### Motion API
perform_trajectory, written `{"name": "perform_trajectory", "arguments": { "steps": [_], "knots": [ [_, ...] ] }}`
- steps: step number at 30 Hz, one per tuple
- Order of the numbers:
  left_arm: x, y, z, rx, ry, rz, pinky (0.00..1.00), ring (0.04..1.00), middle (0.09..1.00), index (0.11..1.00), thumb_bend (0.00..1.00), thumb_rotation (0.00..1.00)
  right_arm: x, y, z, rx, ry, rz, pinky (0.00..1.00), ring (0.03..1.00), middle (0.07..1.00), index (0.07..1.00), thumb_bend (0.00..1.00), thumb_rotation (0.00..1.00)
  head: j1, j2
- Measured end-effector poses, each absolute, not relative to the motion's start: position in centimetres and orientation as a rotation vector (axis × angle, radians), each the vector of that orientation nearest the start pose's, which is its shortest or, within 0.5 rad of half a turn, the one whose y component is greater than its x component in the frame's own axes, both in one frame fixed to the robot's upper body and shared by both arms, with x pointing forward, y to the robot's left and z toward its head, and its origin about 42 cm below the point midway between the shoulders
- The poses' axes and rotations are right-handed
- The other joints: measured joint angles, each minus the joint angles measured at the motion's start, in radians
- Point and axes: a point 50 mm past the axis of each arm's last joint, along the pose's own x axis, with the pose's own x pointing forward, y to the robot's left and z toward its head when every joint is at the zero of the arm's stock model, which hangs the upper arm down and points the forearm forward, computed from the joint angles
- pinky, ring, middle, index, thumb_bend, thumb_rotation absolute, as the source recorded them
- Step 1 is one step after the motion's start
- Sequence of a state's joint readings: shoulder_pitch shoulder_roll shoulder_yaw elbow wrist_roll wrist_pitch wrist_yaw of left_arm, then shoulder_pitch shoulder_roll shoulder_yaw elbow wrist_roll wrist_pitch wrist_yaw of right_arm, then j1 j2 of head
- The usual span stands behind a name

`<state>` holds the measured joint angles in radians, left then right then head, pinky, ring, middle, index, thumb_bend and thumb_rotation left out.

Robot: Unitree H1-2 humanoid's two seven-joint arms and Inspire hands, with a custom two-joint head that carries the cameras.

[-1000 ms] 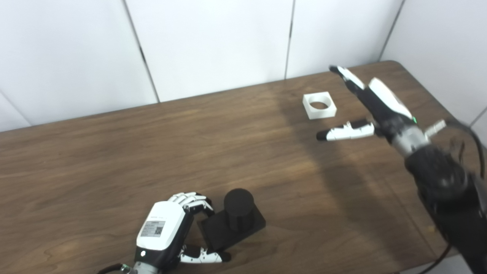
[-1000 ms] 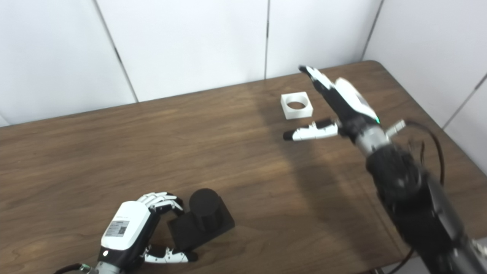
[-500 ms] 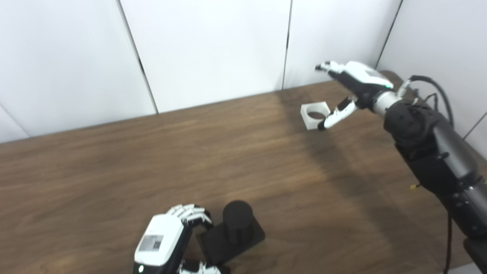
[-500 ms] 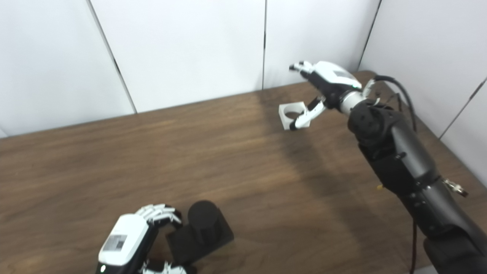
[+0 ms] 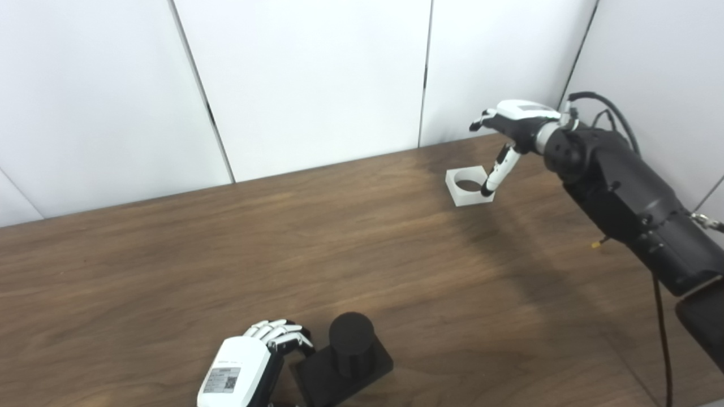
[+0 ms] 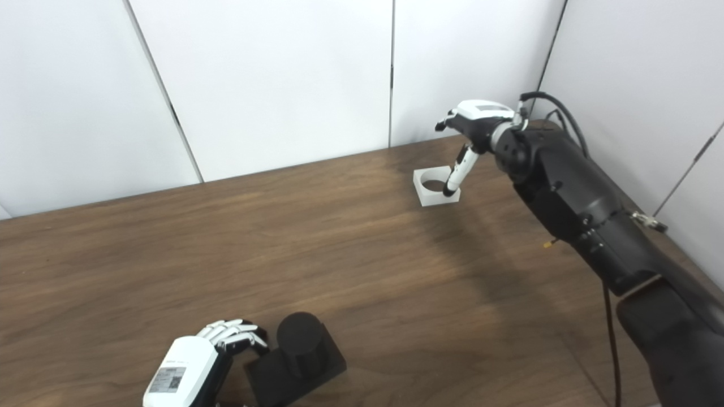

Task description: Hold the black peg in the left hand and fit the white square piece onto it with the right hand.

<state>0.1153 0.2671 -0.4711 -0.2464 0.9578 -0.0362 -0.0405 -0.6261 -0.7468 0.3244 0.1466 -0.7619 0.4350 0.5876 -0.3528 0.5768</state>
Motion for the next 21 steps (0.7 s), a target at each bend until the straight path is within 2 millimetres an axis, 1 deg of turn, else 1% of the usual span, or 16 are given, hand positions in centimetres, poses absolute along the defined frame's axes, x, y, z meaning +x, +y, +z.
{"name": "perform_trajectory", "arguments": {
  "steps": [4, 9, 16, 21],
  "knots": [
    [21.3, 16.3, 11.3, 1.116, -0.302, -0.471, 0.82, 0.801, 0.74, 0.487, 0.52, 0.05, 44.3, -37.1, 27.6, -1.513, 0.38, 0.168, 1.0, 1.0, 1.0, 0.886, 0.99, 0.23, 0.005, 0.0],
    [21.2, 16.3, 11.3, 1.115, -0.301, -0.468, 0.82, 0.802, 0.74, 0.487, 0.52, 0.05, 44.8, -37.2, 26.9, -1.53, 0.413, 0.17, 1.0, 1.0, 1.0, 0.889, 0.99, 0.24, 0.009, 0.002],
    [21.0, 16.2, 11.4, 1.124, -0.298, -0.46, 0.82, 0.802, 0.741, 0.487, 0.52, 0.05, 45.5, -36.5, 25.9, -1.528, 0.436, 0.194, 1.0, 1.0, 1.0, 0.899, 0.98, 0.26, 0.012, 0.005],
    [20.9, 16.1, 11.5, 1.126, -0.293, -0.456, 0.81, 0.798, 0.737, 0.487, 0.52, 0.05, 45.7, -36.3, 25.1, -1.524, 0.462, 0.213, 1.0, 1.0, 1.0, 0.903, 0.97, 0.28, 0.018, 0.008]
  ]
}}
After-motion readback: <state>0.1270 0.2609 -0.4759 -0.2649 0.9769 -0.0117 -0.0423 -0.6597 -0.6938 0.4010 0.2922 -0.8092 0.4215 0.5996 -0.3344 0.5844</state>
